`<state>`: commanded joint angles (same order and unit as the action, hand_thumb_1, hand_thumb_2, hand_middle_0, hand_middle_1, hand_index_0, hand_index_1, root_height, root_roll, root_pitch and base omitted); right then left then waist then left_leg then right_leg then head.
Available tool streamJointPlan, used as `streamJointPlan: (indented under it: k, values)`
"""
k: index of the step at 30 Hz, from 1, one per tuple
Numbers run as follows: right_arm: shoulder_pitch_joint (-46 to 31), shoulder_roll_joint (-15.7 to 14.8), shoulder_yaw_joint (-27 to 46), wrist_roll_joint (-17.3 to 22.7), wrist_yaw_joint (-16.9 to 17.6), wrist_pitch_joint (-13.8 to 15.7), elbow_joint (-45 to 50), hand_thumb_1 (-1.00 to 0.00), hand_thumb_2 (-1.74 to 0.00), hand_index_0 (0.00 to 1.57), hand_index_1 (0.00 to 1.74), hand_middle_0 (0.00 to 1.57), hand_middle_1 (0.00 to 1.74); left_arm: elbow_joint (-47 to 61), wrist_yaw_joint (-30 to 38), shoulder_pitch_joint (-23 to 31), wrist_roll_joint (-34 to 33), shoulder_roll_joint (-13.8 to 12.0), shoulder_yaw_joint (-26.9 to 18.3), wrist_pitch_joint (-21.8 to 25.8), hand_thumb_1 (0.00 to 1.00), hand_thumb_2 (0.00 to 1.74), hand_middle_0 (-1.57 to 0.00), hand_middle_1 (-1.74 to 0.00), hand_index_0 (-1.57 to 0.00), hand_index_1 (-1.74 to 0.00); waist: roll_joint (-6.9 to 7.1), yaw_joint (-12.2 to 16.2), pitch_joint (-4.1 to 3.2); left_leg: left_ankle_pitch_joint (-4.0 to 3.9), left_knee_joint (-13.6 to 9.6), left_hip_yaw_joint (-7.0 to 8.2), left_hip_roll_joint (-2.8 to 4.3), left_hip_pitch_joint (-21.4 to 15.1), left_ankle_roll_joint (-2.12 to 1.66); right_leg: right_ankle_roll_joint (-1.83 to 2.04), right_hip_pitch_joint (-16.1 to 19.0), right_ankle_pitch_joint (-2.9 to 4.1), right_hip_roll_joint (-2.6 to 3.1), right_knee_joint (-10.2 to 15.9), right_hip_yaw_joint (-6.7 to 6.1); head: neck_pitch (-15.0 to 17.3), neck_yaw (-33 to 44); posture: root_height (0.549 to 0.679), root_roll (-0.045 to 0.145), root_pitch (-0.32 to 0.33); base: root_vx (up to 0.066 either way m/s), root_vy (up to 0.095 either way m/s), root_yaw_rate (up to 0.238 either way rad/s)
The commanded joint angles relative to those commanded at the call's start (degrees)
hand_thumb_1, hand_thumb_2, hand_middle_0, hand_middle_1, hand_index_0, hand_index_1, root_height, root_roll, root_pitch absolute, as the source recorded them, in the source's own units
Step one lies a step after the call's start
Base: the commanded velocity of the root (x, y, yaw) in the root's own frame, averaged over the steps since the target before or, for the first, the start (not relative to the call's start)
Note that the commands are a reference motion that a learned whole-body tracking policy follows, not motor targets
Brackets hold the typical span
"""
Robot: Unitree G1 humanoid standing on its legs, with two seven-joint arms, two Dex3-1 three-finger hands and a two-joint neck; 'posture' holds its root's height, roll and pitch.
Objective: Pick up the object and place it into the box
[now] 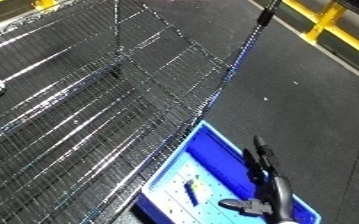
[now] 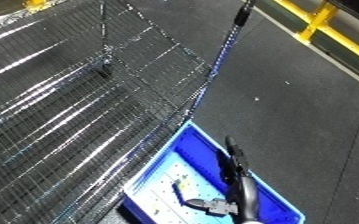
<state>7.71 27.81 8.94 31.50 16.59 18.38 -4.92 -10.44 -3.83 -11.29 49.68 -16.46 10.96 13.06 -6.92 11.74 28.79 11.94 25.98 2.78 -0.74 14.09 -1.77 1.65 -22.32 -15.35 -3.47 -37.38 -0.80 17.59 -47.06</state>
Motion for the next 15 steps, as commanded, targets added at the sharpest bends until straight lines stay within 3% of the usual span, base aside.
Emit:
streamJointPlan:
  k: [8,15]
  values:
    - [2.56,-0.31,-2.32,-4.21,-4.27,-0.69,3.73,0.0,0.0,0.0,0.0,0.0,0.0,0.34,-0.55,0.12,-0.34,-0.35,-0.42,-1.11,1.0,1.74,-1.57,-1.74,-1.57,-1.74,1.16,-2.16,-0.2,-0.37,0.24,-1.47,-0.18,0.42,-0.08,-0.21,0.8,-0.28,-0.18,-0.08,0.64,1.22,5.79,0.657,0.089,0.038,0.009,-0.044,0.129]
    - [5.15,-1.67,-5.16,-5.8,-6.12,-2.1,6.05,0.0,0.0,0.0,0.0,0.0,0.0,0.73,-0.12,-0.3,-1.46,-1.17,-1.24,-2.61,1.0,1.74,-1.57,-1.74,-1.57,-1.74,3.42,-4.71,-0.35,-0.09,1.5,-2.87,0.1,1.32,-0.01,-0.32,1.62,-0.08,-0.15,0.15,1.5,3.12,11.45,0.657,0.081,0.029,0.005,-0.087,0.117]
